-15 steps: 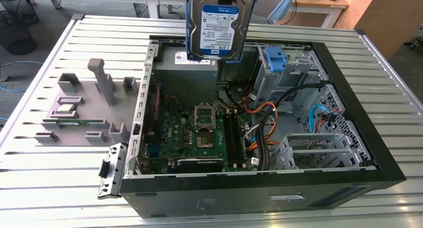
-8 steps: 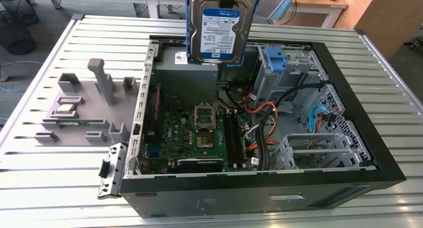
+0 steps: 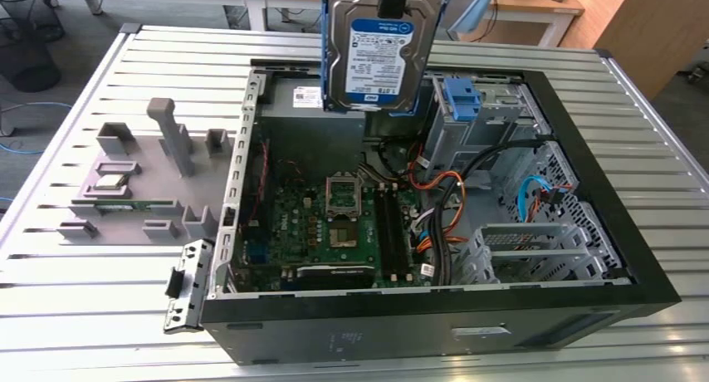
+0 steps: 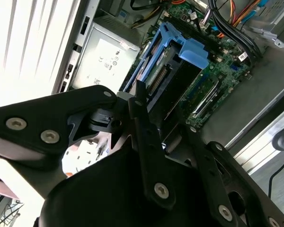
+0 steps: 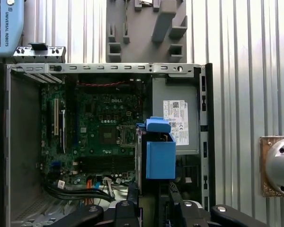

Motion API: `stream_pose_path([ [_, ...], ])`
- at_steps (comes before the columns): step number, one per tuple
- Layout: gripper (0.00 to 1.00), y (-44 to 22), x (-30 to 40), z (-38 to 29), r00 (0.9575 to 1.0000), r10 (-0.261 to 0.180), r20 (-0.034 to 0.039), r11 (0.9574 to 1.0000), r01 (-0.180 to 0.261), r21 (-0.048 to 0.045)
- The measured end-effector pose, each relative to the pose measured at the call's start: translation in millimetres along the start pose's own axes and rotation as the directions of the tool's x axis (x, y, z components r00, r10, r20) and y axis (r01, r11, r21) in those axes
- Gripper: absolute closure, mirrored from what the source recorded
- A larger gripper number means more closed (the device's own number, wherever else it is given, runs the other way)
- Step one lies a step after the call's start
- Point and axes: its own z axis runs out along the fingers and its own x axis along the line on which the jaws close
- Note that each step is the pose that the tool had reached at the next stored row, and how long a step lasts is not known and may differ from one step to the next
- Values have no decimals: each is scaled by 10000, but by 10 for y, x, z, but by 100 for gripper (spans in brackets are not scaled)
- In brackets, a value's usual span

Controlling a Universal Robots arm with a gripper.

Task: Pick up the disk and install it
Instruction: 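Pick up the disk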

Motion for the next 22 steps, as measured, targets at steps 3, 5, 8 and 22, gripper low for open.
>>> stream_pose_path([
  [3, 65, -57, 15, -3, 10000, 3, -29, 10000, -3, -2],
  [5, 65, -93, 25, -4, 10000, 4, -47, 10000, -4, -3],
  [8, 65, -142, 42, -7, 10000, 8, -70, 10000, -8, -6],
  [22, 65, -238, 145, -16, 9999, 48, -164, 10000, -48, -1],
])
